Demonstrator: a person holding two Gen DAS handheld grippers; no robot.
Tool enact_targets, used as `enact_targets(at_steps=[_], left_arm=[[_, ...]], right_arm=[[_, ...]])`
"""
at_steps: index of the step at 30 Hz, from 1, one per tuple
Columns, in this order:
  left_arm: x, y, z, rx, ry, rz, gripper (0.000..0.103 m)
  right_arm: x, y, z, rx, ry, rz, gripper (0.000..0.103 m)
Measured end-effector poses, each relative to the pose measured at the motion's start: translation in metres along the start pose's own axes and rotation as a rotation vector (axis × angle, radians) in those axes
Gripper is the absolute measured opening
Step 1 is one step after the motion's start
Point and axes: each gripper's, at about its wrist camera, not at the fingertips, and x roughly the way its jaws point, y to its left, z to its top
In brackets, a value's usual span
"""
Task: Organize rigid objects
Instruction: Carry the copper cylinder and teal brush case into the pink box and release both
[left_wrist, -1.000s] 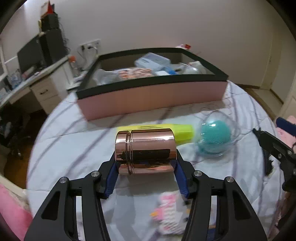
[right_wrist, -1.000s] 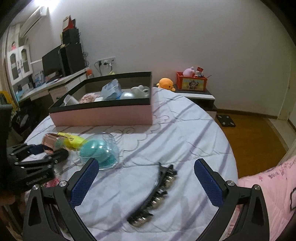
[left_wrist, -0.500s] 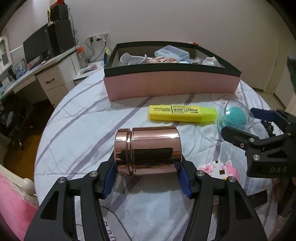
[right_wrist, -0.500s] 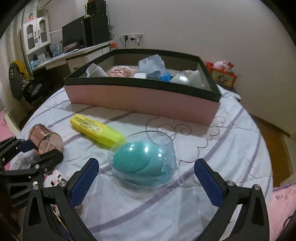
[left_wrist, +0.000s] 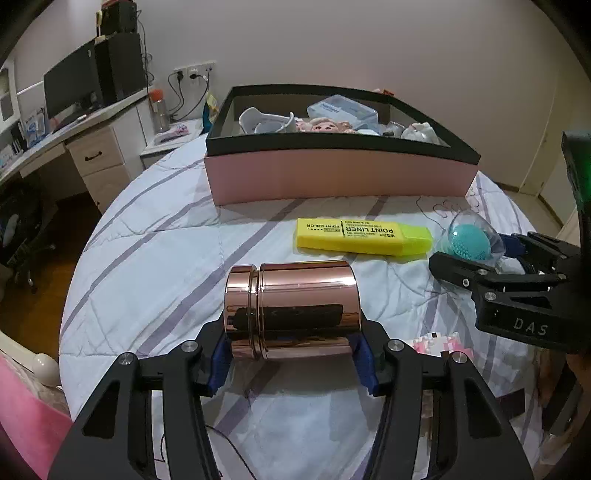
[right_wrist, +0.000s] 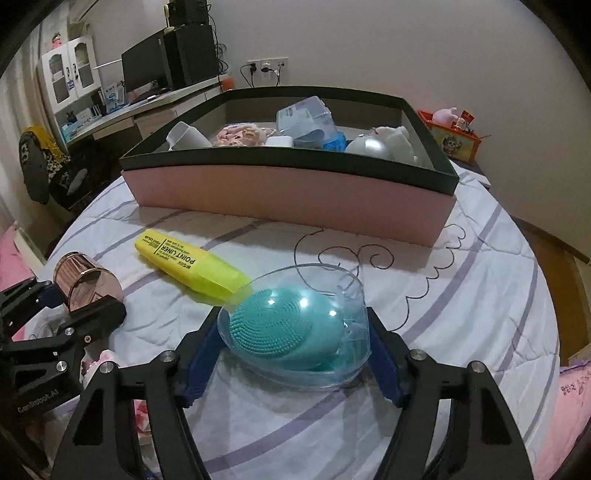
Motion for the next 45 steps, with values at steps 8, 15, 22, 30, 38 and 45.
enact_targets(at_steps=[8, 15, 22, 30, 38, 45], left_arm=[[-0.033, -0.002, 0.002, -0.015, -0.093, -0.001, 0.055], [-0.088, -0.015, 0.010, -0.040, -0.263, -0.001, 0.055], [-0.135, -0.035, 0.015, -0.020, -0.377, 0.043, 0.055], [-0.163, -0.050, 0.018, 0.008, -0.454, 0.059, 0.055], [-0.189, -0.060, 0.023, 0.043, -0.563, 0.102, 0.055], [-0.209, -0.064, 0.034, 0.066, -0.655, 0.129, 0.055]], right_arm=[[-0.038, 0.000, -0.009, 0.051, -0.139, -0.020, 0.073], [-0.093, 0.015, -0.013, 0.044, -0.292, -0.031, 0.073], [-0.143, 0.029, -0.009, 0.023, -0.424, -0.047, 0.073], [-0.170, 0.028, -0.009, 0.040, -0.493, -0.058, 0.073], [-0.191, 0.030, -0.009, 0.060, -0.566, -0.071, 0.073], [-0.209, 0.033, 0.000, 0.056, -0.643, -0.087, 0.073]])
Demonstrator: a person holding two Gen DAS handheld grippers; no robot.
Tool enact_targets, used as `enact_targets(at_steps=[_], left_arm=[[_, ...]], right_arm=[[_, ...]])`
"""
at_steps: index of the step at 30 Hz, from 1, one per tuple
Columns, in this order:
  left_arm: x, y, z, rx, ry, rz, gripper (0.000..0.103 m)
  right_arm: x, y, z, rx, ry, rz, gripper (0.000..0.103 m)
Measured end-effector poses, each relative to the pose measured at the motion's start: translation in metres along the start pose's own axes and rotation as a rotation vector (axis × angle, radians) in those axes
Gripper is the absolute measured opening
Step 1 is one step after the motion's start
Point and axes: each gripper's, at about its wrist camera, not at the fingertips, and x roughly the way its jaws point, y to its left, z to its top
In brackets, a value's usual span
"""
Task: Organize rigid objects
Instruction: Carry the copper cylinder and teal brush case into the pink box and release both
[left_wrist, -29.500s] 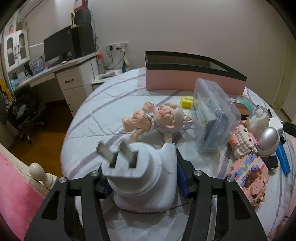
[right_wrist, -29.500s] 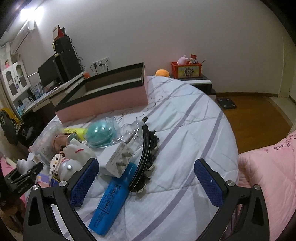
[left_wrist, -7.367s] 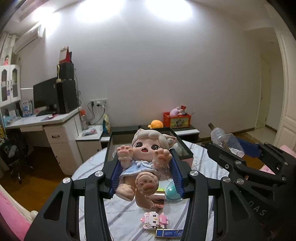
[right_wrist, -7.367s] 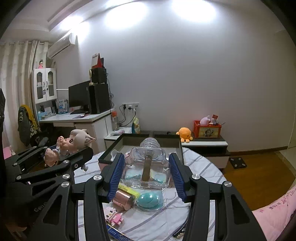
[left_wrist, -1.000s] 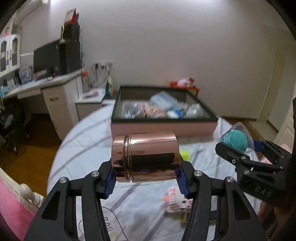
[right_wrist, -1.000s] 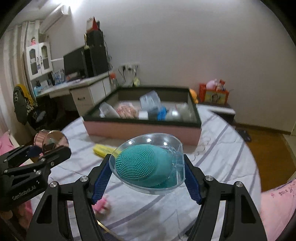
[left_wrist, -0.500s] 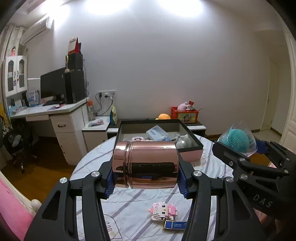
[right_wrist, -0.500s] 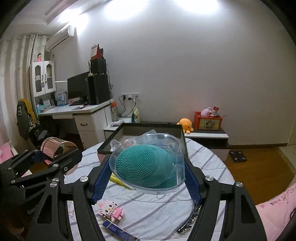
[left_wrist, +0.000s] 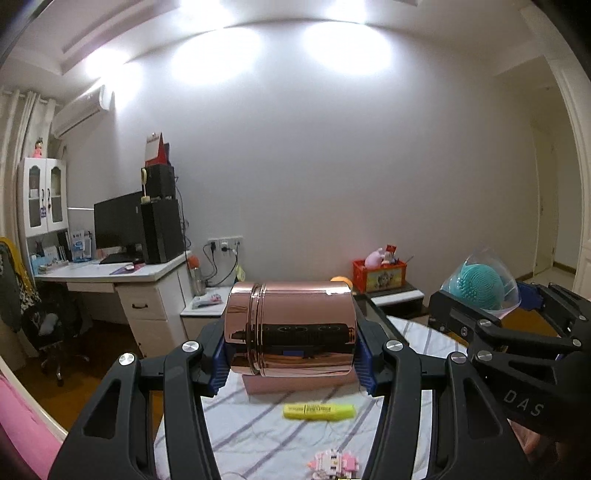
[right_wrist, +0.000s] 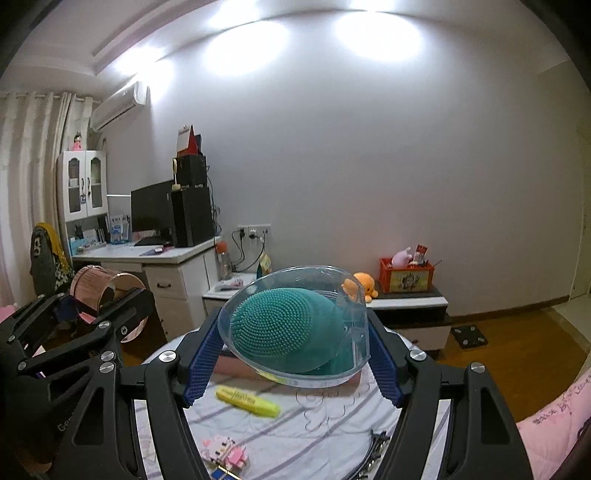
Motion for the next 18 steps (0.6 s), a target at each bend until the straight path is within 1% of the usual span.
enact_targets(at_steps=[9, 13, 18], left_arm=[[0.015, 0.000, 0.014, 0.016, -0.052, 0.013, 0.055], [0.032, 0.001, 0.019, 0.028, -0.049, 0.022, 0.055], [0.068, 0.001, 0.020, 0.055, -0.022, 0.027, 0.055]], right_arm=[[0.008, 0.003, 0.018, -0.021, -0.041, -0.010, 0.073], [0.022, 0.003, 0.023, -0.033, -0.045, -0.015, 0.073], [0.049, 0.001, 0.028, -0.047, -0.025, -0.023, 0.073]])
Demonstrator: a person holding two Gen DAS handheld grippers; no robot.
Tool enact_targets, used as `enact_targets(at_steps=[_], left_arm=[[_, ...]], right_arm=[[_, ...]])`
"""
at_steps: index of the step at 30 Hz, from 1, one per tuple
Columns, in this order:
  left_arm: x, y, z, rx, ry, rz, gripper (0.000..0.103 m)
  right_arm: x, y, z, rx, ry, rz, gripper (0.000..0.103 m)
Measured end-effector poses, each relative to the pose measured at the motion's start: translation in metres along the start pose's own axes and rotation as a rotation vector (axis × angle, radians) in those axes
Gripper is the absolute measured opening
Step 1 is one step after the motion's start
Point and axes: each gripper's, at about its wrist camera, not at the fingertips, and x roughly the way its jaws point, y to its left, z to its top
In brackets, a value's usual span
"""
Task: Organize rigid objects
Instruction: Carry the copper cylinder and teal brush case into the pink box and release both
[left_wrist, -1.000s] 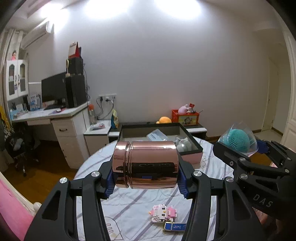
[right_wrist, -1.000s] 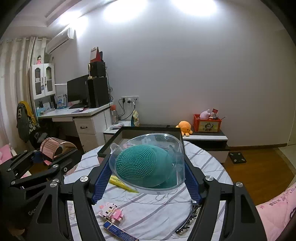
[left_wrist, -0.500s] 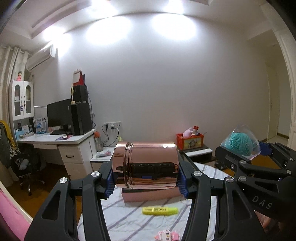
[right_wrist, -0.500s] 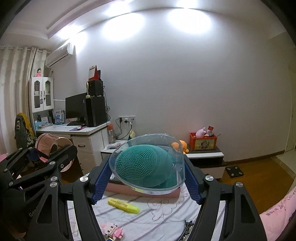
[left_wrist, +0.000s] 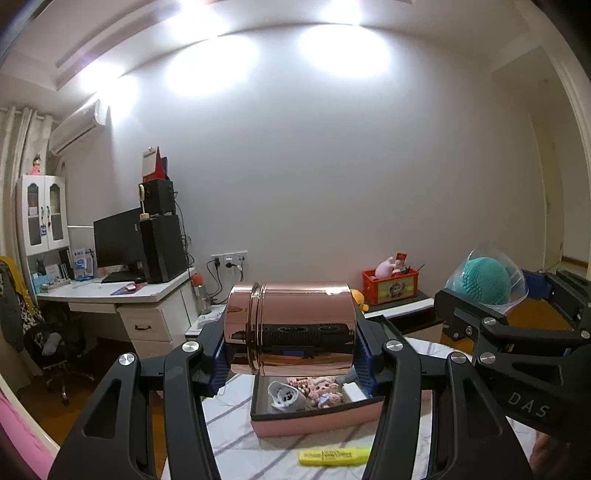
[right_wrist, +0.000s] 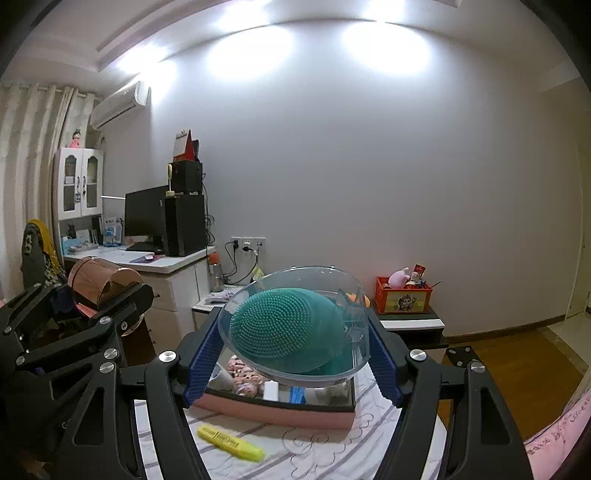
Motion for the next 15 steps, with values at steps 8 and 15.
enact_targets(at_steps=[8, 15], left_arm=[[0.111, -0.002, -0.014, 0.041, 0.158, -0.049, 0.055], [0.212, -0.010, -0.050, 0.073, 0.370, -0.083, 0.055]], right_arm=[[0.090, -0.015, -0.004, -0.012, 0.126, -0.012, 0.073], [0.182, -0.031, -0.028, 0.006, 0.326, 0.012, 0.073]])
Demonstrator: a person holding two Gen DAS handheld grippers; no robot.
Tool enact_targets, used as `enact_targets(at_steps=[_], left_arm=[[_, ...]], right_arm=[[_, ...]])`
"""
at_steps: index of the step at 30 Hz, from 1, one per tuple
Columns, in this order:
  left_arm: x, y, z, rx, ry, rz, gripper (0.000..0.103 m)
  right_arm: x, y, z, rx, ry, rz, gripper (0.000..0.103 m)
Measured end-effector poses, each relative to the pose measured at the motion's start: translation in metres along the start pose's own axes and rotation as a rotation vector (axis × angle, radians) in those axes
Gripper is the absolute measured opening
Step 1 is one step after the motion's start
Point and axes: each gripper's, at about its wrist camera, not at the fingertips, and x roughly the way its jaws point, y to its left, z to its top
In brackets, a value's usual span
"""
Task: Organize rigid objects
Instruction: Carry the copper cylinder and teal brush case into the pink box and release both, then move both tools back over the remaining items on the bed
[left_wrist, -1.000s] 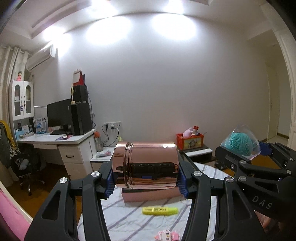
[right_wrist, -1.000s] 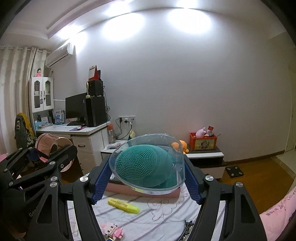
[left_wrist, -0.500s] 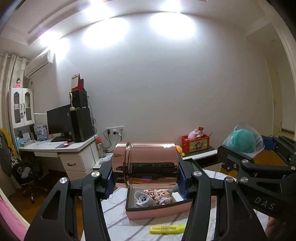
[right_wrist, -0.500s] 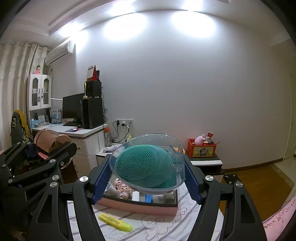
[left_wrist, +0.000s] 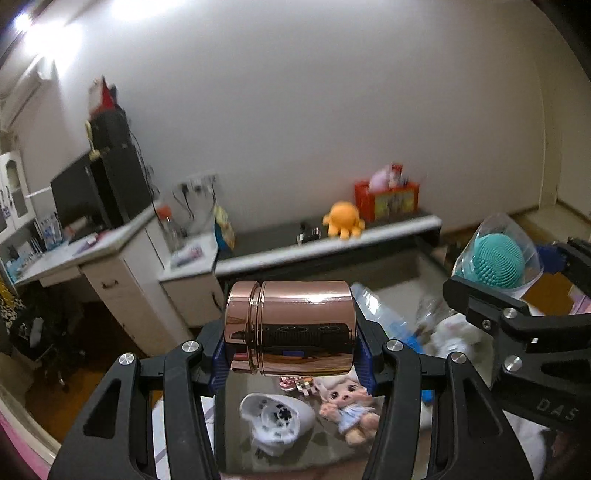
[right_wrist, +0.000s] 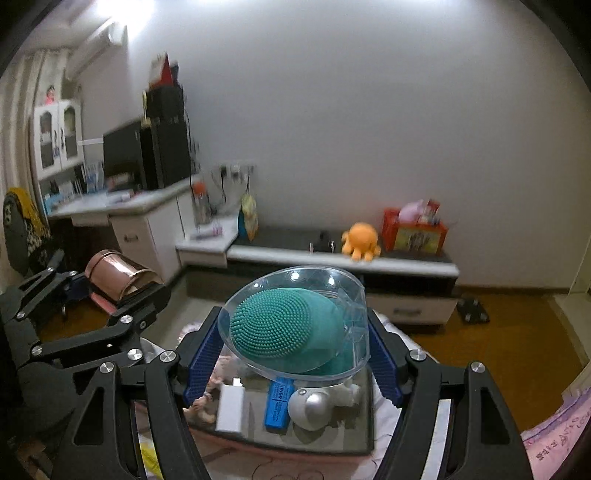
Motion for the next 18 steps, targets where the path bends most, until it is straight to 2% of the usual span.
enact_targets(at_steps=[5, 10, 11, 12, 14, 15, 18], left_arm=[[0.049, -0.004, -0.010, 0.008, 0.096, 0.005, 0.055], [0.067, 0.001, -0.020, -0.013, 0.148, 0.025, 0.056], [0.067, 0.003, -0.020, -0.013, 0.141, 0.031, 0.062], [0.066, 0.006, -0.019, -0.015, 0.131, 0.039, 0.076], [0.056, 0.009, -0.015, -0.024, 0.084, 0.060, 0.089], [0.049, 0.010, -0.013, -0.029, 0.058, 0.069, 0.092], [0.027, 0.017, -0.007, -0.065, 0.020, 0.077, 0.100]], right_arm=[[0.054, -0.011, -0.008, 0.005, 0.149, -0.014, 0.073], [0.079, -0.017, -0.019, -0.004, 0.226, -0.011, 0.074], [0.080, -0.018, -0.021, -0.002, 0.228, -0.010, 0.074], [0.079, -0.020, -0.023, 0.008, 0.225, -0.010, 0.075], [0.074, -0.023, -0.022, 0.019, 0.206, -0.013, 0.076], [0.067, -0.024, -0.021, 0.021, 0.190, -0.012, 0.080], [0.053, -0.020, -0.013, 0.019, 0.153, -0.007, 0.081]])
